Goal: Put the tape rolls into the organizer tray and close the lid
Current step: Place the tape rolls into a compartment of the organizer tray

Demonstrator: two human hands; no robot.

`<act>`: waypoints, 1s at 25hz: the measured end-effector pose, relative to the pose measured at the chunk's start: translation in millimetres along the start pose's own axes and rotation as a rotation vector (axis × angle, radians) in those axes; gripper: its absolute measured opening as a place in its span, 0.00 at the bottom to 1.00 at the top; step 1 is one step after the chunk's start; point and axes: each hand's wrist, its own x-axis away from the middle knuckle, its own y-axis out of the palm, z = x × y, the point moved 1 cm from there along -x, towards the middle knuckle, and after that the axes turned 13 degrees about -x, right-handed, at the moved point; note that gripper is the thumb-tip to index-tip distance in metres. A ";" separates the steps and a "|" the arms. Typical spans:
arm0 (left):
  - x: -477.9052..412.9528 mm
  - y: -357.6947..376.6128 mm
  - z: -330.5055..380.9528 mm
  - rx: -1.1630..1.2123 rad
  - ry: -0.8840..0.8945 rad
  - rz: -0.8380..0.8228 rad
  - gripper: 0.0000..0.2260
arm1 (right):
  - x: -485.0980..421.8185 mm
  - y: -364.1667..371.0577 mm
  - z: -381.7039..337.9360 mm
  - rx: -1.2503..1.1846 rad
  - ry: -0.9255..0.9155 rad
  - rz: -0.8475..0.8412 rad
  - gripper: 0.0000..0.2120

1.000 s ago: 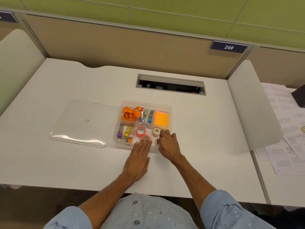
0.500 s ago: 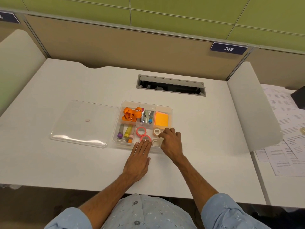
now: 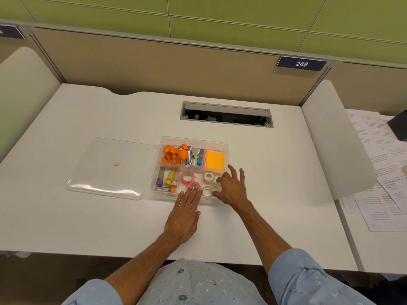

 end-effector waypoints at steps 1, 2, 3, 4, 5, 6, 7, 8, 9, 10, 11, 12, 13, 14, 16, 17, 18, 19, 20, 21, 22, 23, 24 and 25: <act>0.0 0.0 0.1 -0.008 0.002 0.004 0.30 | -0.9 1.2 -1.8 0.019 0.016 -0.004 0.24; 0.0 0.5 0.3 -0.014 0.004 0.009 0.30 | -1.7 2.3 -3.0 0.031 0.029 -0.005 0.24; 0.1 0.4 0.5 -0.018 0.004 0.012 0.30 | -2.5 2.7 -3.9 0.037 0.035 -0.001 0.23; 0.1 0.7 0.6 -0.021 0.002 0.015 0.30 | -3.0 3.8 -3.8 0.034 0.036 0.005 0.23; 0.1 1.1 0.3 -0.022 -0.005 0.016 0.30 | -2.9 3.8 -3.5 0.025 0.034 0.012 0.23; 0.2 1.8 -0.1 -0.021 -0.013 0.016 0.30 | -2.8 4.6 -2.4 0.014 0.032 0.019 0.22; 0.7 2.4 -0.4 -0.020 -0.016 0.016 0.30 | -2.7 5.1 -2.0 -0.003 0.031 0.030 0.22; 1.0 3.4 -0.1 -0.021 -0.014 0.021 0.30 | -2.2 4.7 -3.0 -0.030 0.035 0.044 0.23; 1.2 4.2 0.4 -0.020 -0.012 0.027 0.30 | -1.3 4.2 -5.5 -0.060 0.042 0.060 0.25; 1.1 5.1 0.8 -0.016 -0.013 0.028 0.29 | -0.5 3.1 -10.1 -0.081 0.050 0.075 0.27; 0.9 5.5 1.2 -0.008 -0.017 0.022 0.29 | 0.0 3.0 -15.8 -0.082 0.060 0.082 0.29; 0.3 6.0 1.5 -0.002 -0.021 0.015 0.29 | 0.4 4.3 -21.6 -0.070 0.076 0.076 0.30; -0.2 6.4 1.7 0.001 -0.025 0.009 0.29 | 0.8 6.2 -27.3 -0.054 0.103 0.061 0.31; -0.5 6.7 1.8 0.006 -0.031 0.006 0.29 | 1.1 8.7 -32.2 -0.041 0.139 0.044 0.32; -0.9 5.4 1.7 0.023 -0.042 -0.003 0.32 | 2.4 12.4 -39.5 -0.021 0.197 0.036 0.34; -0.8 4.6 1.4 0.025 -0.041 -0.004 0.33 | 4.7 11.8 -41.8 -0.017 0.210 0.041 0.35; -0.7 4.0 0.9 0.021 -0.038 0.001 0.33 | 6.4 10.3 -43.3 -0.019 0.213 0.047 0.33; -0.3 3.5 0.3 0.014 -0.035 0.007 0.33 | 7.8 8.6 -44.2 -0.023 0.210 0.049 0.30; 0.1 3.8 -0.2 0.012 -0.029 0.012 0.33 | 9.0 6.6 -44.8 -0.025 0.206 0.046 0.26; 0.2 4.1 -0.6 0.012 -0.024 0.013 0.32 | 10.3 4.7 -45.3 -0.021 0.202 0.040 0.22; 0.2 5.5 -1.1 0.012 -0.020 0.009 0.32 | 11.0 3.5 -45.4 -0.017 0.203 0.033 0.19; 0.1 6.5 -1.6 0.013 -0.019 0.001 0.32 | 10.9 4.2 -44.6 -0.019 0.208 0.030 0.17; -0.2 7.5 -1.9 0.018 -0.020 -0.007 0.32 | 10.4 5.6 -43.0 -0.027 0.209 0.034 0.16; -0.7 7.3 -2.0 0.021 -0.020 -0.013 0.32 | 9.6 7.4 -41.2 -0.035 0.206 0.040 0.15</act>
